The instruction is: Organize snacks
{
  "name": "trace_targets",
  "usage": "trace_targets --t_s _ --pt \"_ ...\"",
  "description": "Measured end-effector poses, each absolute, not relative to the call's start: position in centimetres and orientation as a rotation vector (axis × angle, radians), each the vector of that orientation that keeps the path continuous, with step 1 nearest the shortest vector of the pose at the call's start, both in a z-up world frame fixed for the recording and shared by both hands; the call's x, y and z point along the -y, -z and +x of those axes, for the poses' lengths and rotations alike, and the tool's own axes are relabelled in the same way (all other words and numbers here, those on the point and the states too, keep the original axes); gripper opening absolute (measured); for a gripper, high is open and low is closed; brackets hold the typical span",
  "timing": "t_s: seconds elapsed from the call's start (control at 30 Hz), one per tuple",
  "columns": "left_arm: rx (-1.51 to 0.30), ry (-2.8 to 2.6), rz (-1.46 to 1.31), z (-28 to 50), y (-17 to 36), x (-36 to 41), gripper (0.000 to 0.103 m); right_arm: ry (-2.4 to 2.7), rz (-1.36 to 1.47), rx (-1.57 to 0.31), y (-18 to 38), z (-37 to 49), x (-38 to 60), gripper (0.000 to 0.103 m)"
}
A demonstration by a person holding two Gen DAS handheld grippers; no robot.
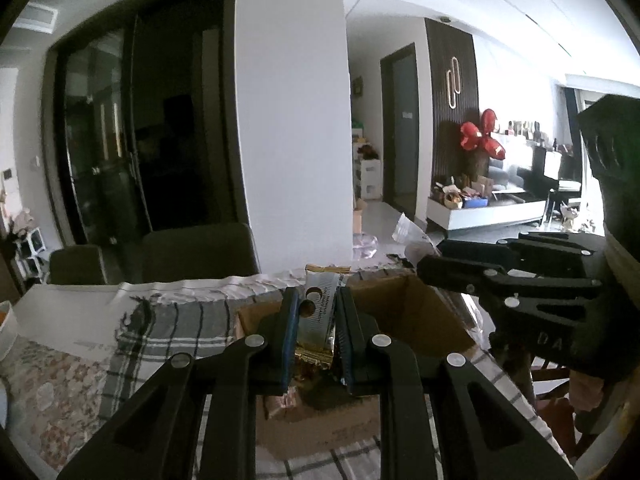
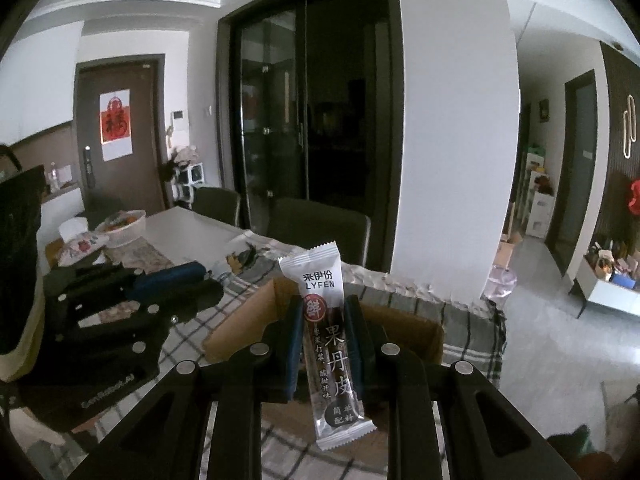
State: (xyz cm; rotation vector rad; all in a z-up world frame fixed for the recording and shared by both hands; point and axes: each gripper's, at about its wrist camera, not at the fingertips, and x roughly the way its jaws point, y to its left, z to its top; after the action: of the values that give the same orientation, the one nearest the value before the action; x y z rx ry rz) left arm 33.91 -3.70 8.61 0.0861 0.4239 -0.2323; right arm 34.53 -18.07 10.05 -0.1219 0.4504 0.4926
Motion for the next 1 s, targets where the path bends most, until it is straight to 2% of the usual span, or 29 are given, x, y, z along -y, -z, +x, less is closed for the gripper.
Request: trace_targets --t_s 0.23,0.27,0.3,0.33,0.37,0.43,0.63,0.73,0.9,1.0 --pt "-0.502 0.261 0.074 37.9 -6.8 4.0 0.021 -0.473 -0.142 -0.487 -8.5 38.0 17.3 0.021" --pt "-0.516 0.262 0.074 38.3 -6.5 4.1 0.03 -0.473 -0.145 -0.496 -8.2 38.4 17.3 0.021" --pt "-0.53 0.257 0.073 38.6 -6.1 4.1 0.045 -0.468 -0.145 -0.509 -7.9 38.9 17.3 0.022" --pt "-0.535 0.248 0.068 38.8 -5.8 4.0 0.051 -0.452 -0.146 -0.521 -7.4 39.2 17.3 0.023" --pt "-0.534 0.237 0.067 38.7 -5.6 3.9 0.054 -0.442 -0.146 -0.528 -7.4 39.6 17.3 0.026" --pt "-0.53 0.203 0.079 38.4 -5.4 3.8 0.055 -0.399 -0.138 -0.542 -6.8 39.7 17.8 0.047" --pt "-0.488 0.141 0.092 35.9 -5.9 3.3 0.067 -0.337 -0.102 -0.553 -6.5 38.3 19.0 0.049" --pt "-0.475 0.136 0.079 34.4 -6.6 2.8 0.069 -0.316 -0.073 -0.546 -6.7 36.7 19.4 0.059" --pt "-0.44 0.119 0.08 30.6 -8.0 2.5 0.078 -0.276 -0.057 -0.517 -7.7 32.7 19.8 0.06" --pt "-0.421 0.105 0.083 28.1 -8.8 2.2 0.083 -0.255 -0.038 -0.496 -8.7 30.1 20.0 0.068"
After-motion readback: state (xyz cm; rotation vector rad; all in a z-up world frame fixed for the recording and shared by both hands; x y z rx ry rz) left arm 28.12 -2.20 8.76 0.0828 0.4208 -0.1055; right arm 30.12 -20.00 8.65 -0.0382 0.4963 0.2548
